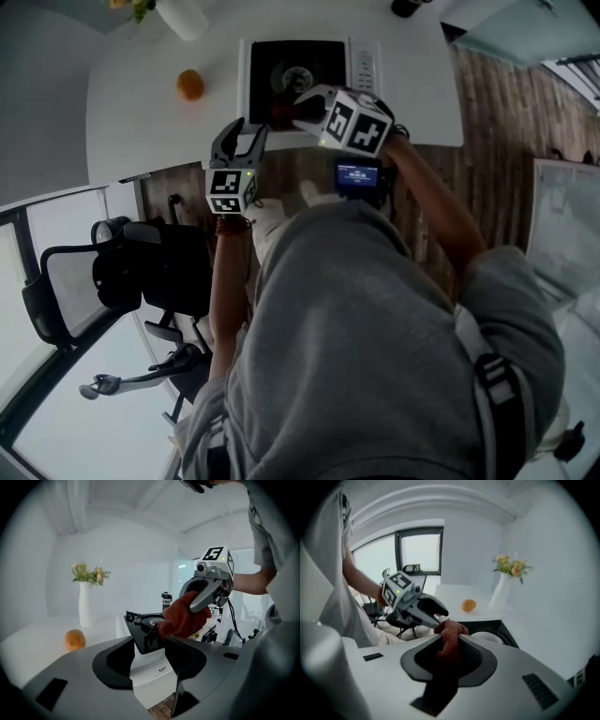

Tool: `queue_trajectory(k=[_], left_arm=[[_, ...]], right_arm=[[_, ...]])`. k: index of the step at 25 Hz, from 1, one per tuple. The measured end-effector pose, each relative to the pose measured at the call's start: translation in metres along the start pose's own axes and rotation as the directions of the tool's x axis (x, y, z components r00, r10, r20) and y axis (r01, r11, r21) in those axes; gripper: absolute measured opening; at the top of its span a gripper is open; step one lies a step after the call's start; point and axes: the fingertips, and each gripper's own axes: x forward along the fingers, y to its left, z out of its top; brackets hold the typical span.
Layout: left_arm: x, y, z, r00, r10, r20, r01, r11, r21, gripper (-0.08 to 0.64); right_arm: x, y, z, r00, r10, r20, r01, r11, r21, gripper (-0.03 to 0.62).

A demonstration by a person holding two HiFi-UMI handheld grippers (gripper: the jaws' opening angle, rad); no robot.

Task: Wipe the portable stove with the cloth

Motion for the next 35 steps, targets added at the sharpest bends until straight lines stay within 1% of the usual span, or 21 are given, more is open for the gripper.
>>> queue_trajectory(k=[2,3,4,5,6,8,11,13,14,16,17,19,20,21,22,23,24,27,31,32,35], left_arm=[[-0.004,-0.004,0.015,0.999,0.011,0.035,-0.012,1.000,0.026,0.209],[-0.005,-0.008,0.024,0.999,0.011,0.051,-0.013,0.999,0.036,0.198],[-0.006,-0.013,0.034,0.998,0.007,0.066,-0.010,0.999,0.050,0.193],[-0.006,-0.018,0.046,0.997,0.001,0.082,-0.006,0.998,0.069,0.172],[-0.007,-0.023,0.059,0.994,-0.004,0.106,-0.006,0.996,0.093,0.139],[-0.009,-0.033,0.091,0.984,0.004,0.177,-0.028,0.991,0.132,0.101],[-0.019,-0.039,0.133,0.953,0.085,0.291,-0.132,0.980,0.146,0.050],[-0.024,-0.041,0.148,0.933,0.144,0.329,-0.198,0.971,0.135,0.043],[-0.027,-0.043,0.152,0.926,0.162,0.340,-0.216,0.968,0.127,0.041],[-0.030,-0.049,0.158,0.919,0.176,0.353,-0.231,0.965,0.121,0.040],[-0.031,-0.052,0.161,0.918,0.177,0.356,-0.234,0.964,0.125,0.040],[-0.033,-0.058,0.164,0.918,0.175,0.357,-0.235,0.963,0.133,0.040],[-0.033,-0.061,0.165,0.918,0.173,0.356,-0.234,0.963,0.136,0.040],[-0.033,-0.064,0.164,0.920,0.171,0.352,-0.232,0.963,0.139,0.039],[-0.033,-0.067,0.163,0.923,0.169,0.346,-0.230,0.962,0.144,0.040],[-0.033,-0.069,0.161,0.926,0.167,0.339,-0.228,0.962,0.149,0.040],[-0.032,-0.071,0.159,0.929,0.165,0.332,-0.226,0.962,0.151,0.039],[-0.028,-0.073,0.150,0.931,0.170,0.323,-0.227,0.963,0.146,0.038],[-0.029,-0.072,0.138,0.933,0.191,0.304,-0.243,0.960,0.143,0.038],[-0.029,-0.071,0.137,0.933,0.192,0.303,-0.244,0.959,0.143,0.038],[-0.032,-0.068,0.134,0.929,0.208,0.305,-0.257,0.958,0.128,0.038]], right_arm=[[-0.027,-0.013,0.012,0.991,-0.072,0.110,0.064,0.995,0.075,0.089],[-0.040,-0.019,0.017,0.980,-0.115,0.163,0.098,0.989,0.106,0.089],[-0.054,-0.024,0.024,0.963,-0.158,0.218,0.131,0.982,0.133,0.089],[-0.069,-0.029,0.031,0.939,-0.203,0.278,0.163,0.974,0.158,0.089],[-0.085,-0.032,0.040,0.907,-0.247,0.340,0.193,0.964,0.184,0.089],[-0.117,-0.037,0.055,0.827,-0.339,0.448,0.255,0.937,0.239,0.089],[-0.157,-0.041,0.067,0.692,-0.479,0.540,0.364,0.878,0.311,0.089],[-0.175,-0.042,0.065,0.616,-0.560,0.554,0.425,0.829,0.365,0.089],[-0.183,-0.043,0.063,0.578,-0.595,0.558,0.441,0.803,0.400,0.089],[-0.197,-0.042,0.057,0.502,-0.656,0.564,0.450,0.754,0.478,0.089],[-0.203,-0.040,0.053,0.468,-0.683,0.561,0.459,0.730,0.506,0.089],[-0.210,-0.035,0.045,0.415,-0.733,0.539,0.494,0.679,0.544,0.089],[-0.211,-0.033,0.042,0.396,-0.756,0.521,0.511,0.653,0.559,0.089],[-0.211,-0.030,0.039,0.384,-0.775,0.503,0.522,0.631,0.574,0.089],[-0.209,-0.028,0.036,0.378,-0.788,0.485,0.523,0.614,0.591,0.089],[-0.205,-0.027,0.033,0.383,-0.795,0.471,0.513,0.607,0.608,0.089],[-0.199,-0.026,0.029,0.396,-0.794,0.461,0.492,0.608,0.624,0.089],[-0.179,-0.026,0.022,0.448,-0.768,0.458,0.423,0.634,0.648,0.089],[-0.169,-0.026,0.014,0.494,-0.730,0.472,0.395,0.672,0.626,0.089],[-0.169,-0.028,0.008,0.501,-0.728,0.469,0.383,0.672,0.634,0.089],[-0.172,-0.037,-0.010,0.512,-0.742,0.433,0.383,0.648,0.658,0.087]])
